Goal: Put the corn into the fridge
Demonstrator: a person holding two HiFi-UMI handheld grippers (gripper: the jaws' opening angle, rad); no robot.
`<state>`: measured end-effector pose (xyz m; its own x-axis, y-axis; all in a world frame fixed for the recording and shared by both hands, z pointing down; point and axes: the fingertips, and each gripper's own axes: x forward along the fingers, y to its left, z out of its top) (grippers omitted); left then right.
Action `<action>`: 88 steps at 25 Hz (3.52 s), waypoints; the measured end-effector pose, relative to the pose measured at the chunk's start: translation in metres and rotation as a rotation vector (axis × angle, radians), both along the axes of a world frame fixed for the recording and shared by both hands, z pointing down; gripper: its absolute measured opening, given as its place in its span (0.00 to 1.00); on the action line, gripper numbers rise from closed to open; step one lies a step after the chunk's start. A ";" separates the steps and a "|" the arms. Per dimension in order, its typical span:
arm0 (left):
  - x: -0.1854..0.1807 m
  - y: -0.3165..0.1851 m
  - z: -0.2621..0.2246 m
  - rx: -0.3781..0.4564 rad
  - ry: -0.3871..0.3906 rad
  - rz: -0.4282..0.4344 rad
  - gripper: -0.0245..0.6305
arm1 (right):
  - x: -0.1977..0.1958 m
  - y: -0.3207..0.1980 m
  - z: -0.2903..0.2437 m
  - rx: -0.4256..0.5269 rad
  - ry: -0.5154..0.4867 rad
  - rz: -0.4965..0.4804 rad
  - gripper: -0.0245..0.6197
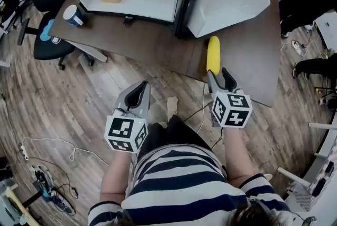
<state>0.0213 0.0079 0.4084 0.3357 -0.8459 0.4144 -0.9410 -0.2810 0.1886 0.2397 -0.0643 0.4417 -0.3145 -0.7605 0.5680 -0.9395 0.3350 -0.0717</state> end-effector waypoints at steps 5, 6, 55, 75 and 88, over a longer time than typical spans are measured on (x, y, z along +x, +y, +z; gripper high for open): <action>0.016 -0.035 0.010 -0.019 -0.007 0.048 0.04 | 0.005 -0.026 0.019 -0.044 -0.008 0.032 0.38; 0.019 -0.042 0.012 -0.025 -0.009 0.058 0.04 | 0.006 -0.030 0.024 -0.055 -0.012 0.038 0.39; 0.031 -0.109 0.028 -0.076 -0.018 0.046 0.04 | -0.014 -0.050 0.050 -0.206 -0.084 -0.075 0.44; -0.073 -0.057 -0.001 -0.020 -0.026 -0.297 0.04 | -0.121 -0.024 0.008 -0.189 -0.119 -0.458 0.44; -0.143 -0.033 -0.017 0.024 -0.035 -0.488 0.04 | -0.216 -0.021 -0.022 -0.153 -0.146 -0.706 0.44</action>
